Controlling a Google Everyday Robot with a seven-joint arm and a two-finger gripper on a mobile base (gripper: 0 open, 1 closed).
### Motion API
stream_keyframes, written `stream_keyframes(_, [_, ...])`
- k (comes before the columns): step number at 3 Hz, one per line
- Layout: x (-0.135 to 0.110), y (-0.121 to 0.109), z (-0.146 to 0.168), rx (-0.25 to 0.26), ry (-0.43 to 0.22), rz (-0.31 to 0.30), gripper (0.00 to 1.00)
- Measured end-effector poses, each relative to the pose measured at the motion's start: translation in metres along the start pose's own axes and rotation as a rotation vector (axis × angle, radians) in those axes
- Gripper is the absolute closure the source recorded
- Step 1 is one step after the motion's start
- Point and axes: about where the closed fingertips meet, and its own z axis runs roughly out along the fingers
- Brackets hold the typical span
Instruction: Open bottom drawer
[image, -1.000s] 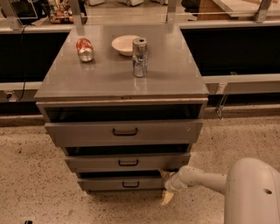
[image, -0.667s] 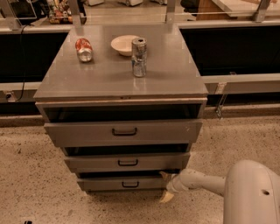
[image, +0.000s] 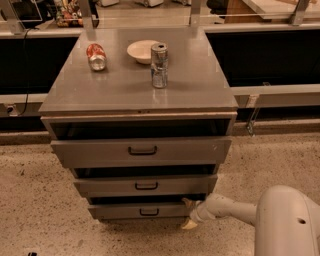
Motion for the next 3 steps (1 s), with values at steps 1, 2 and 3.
stream_keyframes(1, [-0.004, 0.021, -0.011, -0.054, -0.025, 0.0, 0.32])
stream_keyframes(2, [-0.011, 0.053, -0.034, -0.114, -0.083, 0.008, 0.23])
stream_keyframes(3, [-0.012, 0.086, -0.071, -0.139, -0.127, 0.037, 0.09])
